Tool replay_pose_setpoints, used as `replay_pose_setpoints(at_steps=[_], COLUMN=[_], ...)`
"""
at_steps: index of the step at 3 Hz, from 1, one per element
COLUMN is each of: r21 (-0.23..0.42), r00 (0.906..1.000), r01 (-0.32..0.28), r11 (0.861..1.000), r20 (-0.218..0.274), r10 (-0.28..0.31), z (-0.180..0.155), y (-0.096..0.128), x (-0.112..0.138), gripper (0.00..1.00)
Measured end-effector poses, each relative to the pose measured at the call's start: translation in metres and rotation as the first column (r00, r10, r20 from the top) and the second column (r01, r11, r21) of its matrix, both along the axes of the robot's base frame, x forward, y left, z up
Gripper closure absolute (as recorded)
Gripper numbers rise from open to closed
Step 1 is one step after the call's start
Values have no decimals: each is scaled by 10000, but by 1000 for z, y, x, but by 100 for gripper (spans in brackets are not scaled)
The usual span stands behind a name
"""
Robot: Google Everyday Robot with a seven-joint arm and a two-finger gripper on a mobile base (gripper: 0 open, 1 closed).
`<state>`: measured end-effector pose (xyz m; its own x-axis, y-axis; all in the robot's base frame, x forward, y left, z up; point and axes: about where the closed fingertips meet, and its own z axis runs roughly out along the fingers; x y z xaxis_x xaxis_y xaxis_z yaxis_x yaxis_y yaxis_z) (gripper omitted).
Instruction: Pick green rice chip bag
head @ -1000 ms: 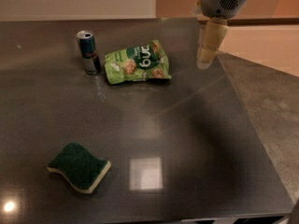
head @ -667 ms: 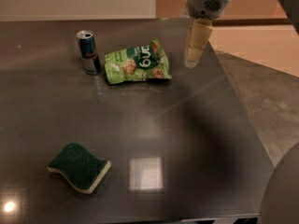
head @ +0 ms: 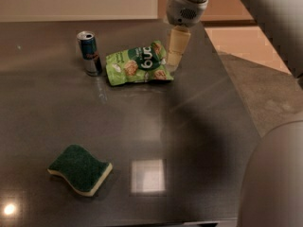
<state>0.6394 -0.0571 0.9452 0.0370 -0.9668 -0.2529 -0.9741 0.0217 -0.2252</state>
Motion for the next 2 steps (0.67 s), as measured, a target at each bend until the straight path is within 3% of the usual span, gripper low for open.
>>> replay_pose_setpoints(at_steps=[2], r21=[-35], r00=[9989], r01=[-264], r11=[9996], r20=[-377], r10=[262], z=[-33], y=[38], x=[23], gripper=[0])
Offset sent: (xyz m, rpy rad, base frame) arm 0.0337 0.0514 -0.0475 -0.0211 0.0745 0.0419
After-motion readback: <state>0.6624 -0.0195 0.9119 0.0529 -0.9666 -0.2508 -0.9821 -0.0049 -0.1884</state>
